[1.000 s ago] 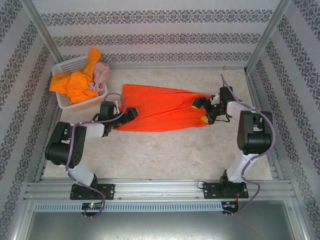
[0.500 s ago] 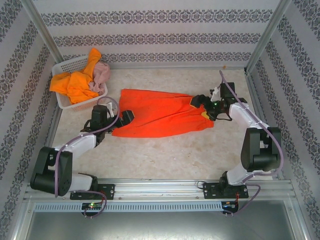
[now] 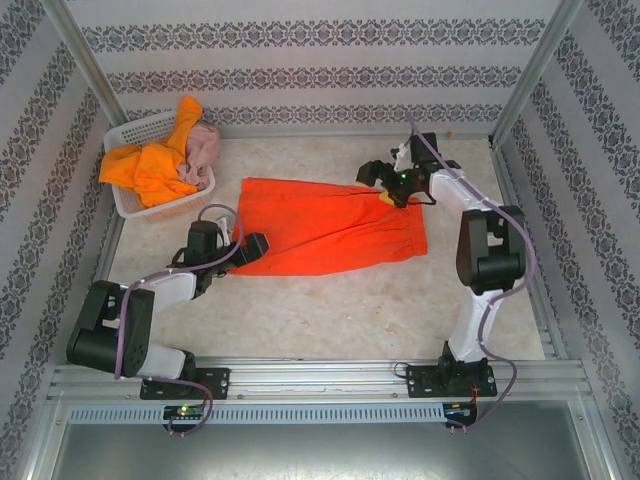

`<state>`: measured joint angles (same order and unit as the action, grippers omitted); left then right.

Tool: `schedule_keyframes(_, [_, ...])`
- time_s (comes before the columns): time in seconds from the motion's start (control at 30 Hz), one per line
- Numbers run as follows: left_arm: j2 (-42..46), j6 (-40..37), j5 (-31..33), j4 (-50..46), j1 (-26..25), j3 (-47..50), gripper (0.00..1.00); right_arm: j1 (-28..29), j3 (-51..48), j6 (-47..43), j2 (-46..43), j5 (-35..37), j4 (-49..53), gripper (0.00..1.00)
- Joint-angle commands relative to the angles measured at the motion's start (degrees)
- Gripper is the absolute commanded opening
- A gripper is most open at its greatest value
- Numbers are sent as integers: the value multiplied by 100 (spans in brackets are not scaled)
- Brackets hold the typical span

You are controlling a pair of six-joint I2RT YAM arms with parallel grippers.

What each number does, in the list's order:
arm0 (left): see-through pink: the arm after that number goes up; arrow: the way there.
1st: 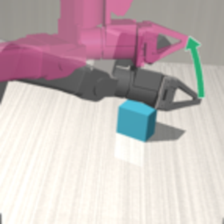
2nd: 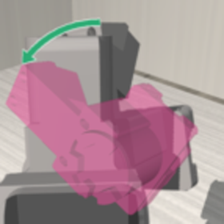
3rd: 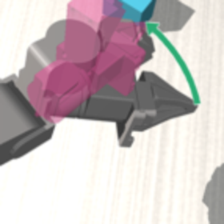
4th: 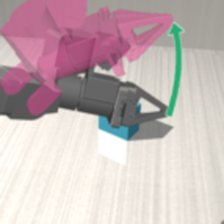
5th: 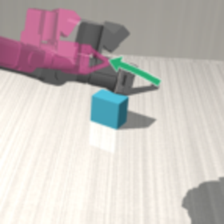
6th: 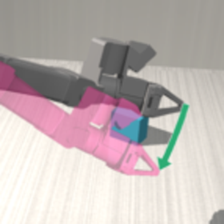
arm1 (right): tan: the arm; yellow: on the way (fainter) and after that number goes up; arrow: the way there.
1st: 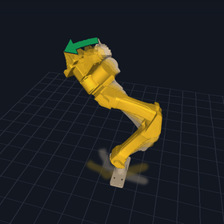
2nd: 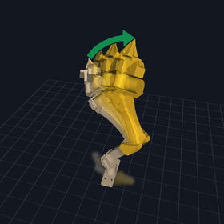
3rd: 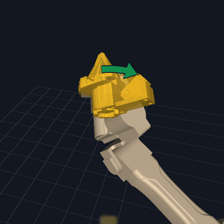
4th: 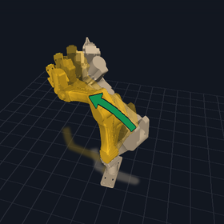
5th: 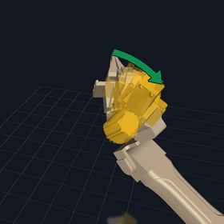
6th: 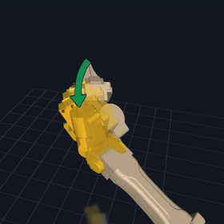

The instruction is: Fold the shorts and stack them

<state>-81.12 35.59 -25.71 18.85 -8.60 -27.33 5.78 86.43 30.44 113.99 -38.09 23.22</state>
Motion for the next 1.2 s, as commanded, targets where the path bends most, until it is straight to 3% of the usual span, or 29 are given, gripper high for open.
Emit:
schedule_keyframes(0.0, [-120, 99, 114, 367, 8, 146, 100, 36, 479, 201, 393, -225, -120, 98])
schedule_keyframes(0.37, [-356, 282, 323, 675, 8, 581, 100, -46, 1243, 867, 1597, -252, -456, 98])
schedule_keyframes(0.63, [208, 169, 283, 348, 8, 387, 100, -60, 1329, 1057, 1606, -252, -591, 98])
schedule_keyframes(0.8, [1074, -263, 113, -583, 3, -493, 100, -121, 909, 754, 574, -161, -529, 98])
schedule_keyframes(0.9, [1327, -498, 55, -908, -190, -1147, 99, -169, 442, 167, -363, 327, -220, 98])
schedule_keyframes(1.03, [966, -627, -21, -889, -828, -1988, 85, -291, -269, -759, -1567, 1151, 321, 98])
schedule_keyframes(1.17, [-176, -659, -409, -688, -1676, -3097, 66, -464, -1231, -1480, -2788, 1973, 480, 98])
